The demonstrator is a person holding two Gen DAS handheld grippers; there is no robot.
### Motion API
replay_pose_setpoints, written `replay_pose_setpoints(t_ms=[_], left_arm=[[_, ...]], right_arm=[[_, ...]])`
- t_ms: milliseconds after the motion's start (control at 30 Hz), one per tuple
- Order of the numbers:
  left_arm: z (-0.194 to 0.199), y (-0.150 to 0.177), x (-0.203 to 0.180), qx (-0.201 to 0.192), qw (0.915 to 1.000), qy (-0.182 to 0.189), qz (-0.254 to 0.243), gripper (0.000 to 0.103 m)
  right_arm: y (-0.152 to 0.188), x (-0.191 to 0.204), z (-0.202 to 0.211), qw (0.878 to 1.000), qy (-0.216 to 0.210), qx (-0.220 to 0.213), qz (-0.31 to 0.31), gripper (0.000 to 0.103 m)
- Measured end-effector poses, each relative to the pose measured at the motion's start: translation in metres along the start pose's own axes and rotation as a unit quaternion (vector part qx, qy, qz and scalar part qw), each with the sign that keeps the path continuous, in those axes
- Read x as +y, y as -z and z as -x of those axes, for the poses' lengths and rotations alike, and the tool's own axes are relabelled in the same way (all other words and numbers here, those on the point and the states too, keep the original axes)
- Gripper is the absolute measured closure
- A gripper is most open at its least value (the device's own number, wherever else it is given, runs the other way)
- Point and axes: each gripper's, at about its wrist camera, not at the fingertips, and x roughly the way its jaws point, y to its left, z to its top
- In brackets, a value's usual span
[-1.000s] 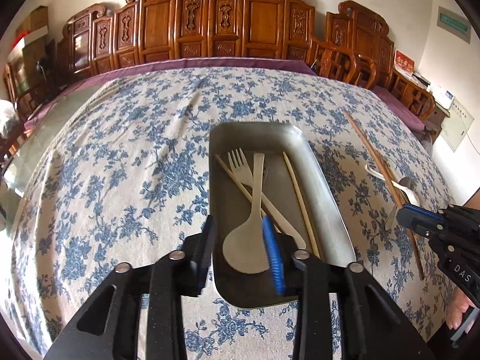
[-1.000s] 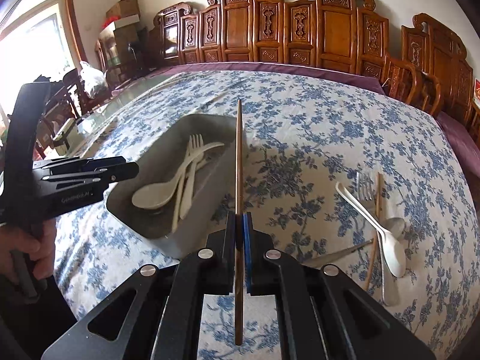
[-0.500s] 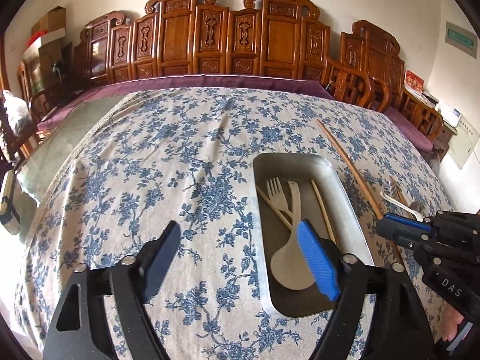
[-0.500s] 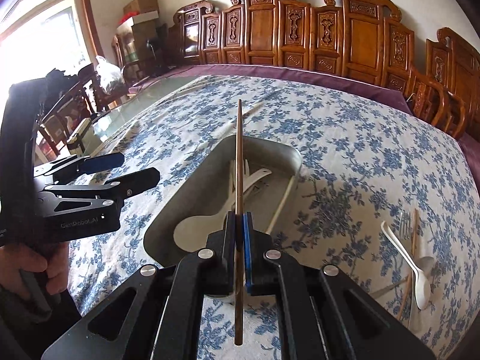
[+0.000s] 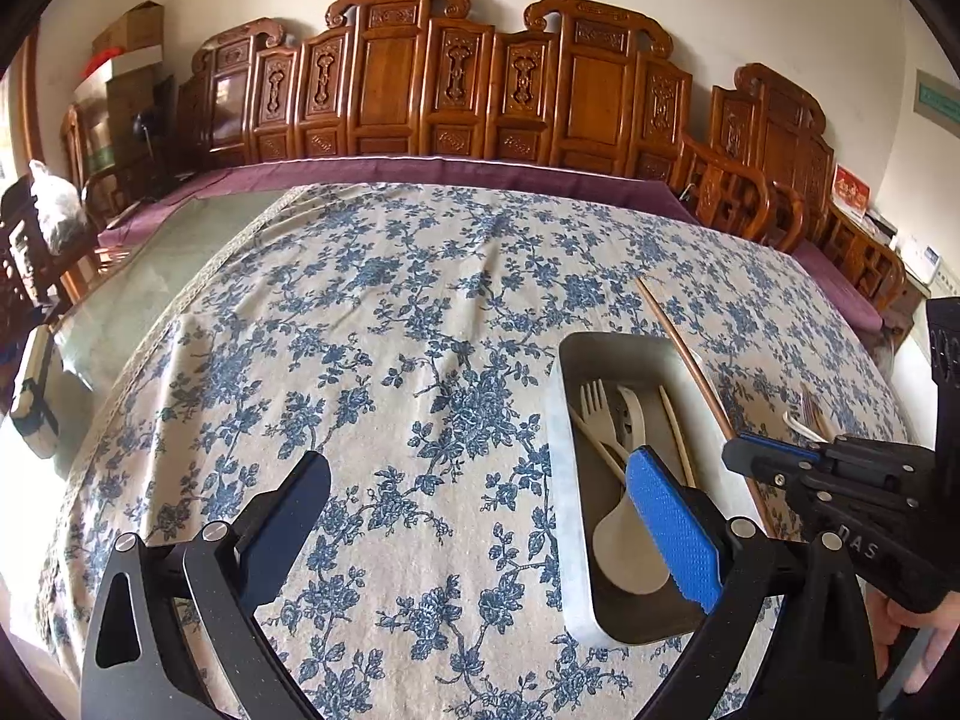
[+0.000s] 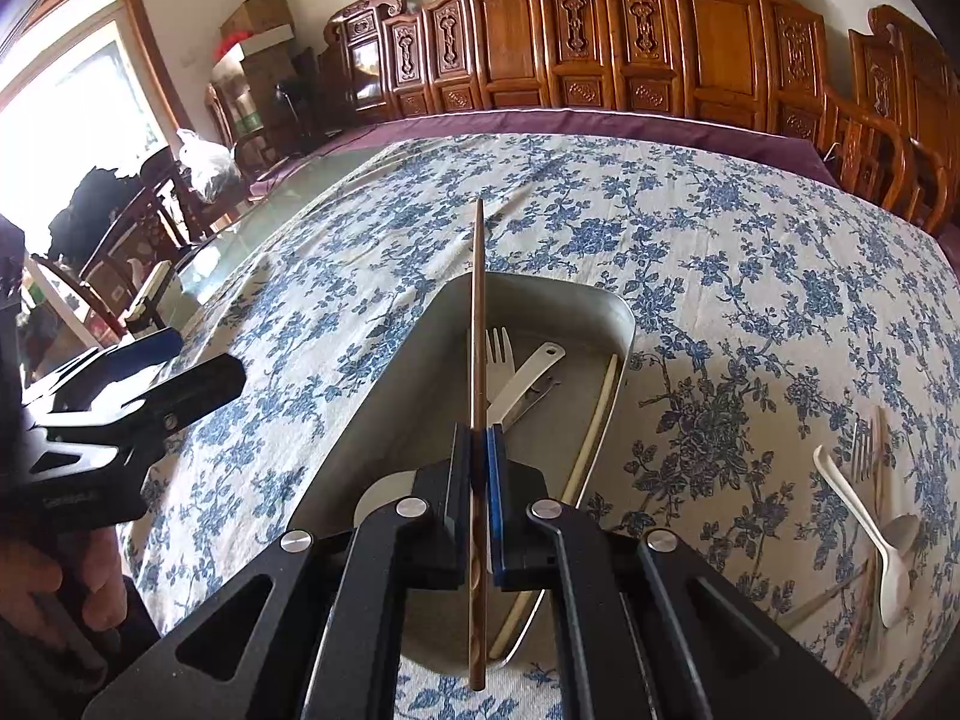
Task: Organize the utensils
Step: 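Lower the wooden chopstick into the grey tray and open the right tool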
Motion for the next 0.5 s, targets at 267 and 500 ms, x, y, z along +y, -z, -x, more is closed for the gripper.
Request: replay_pose_setpoints(t_ms=[267,500], left_arm=[[-0.001,0.0,0.001,0.001,1.0,-0.001,0.0,0.008],[-0.003,0.002,-0.004,0.006,1.0,0.0,-0.007,0.008]], right_arm=[[0.001,0.001,-0.025,1.0,0.012,0.012,-0.003,0.097],[0.017,0.001,-0.042,0.999,0.019,0.031,-0.002,0.097]])
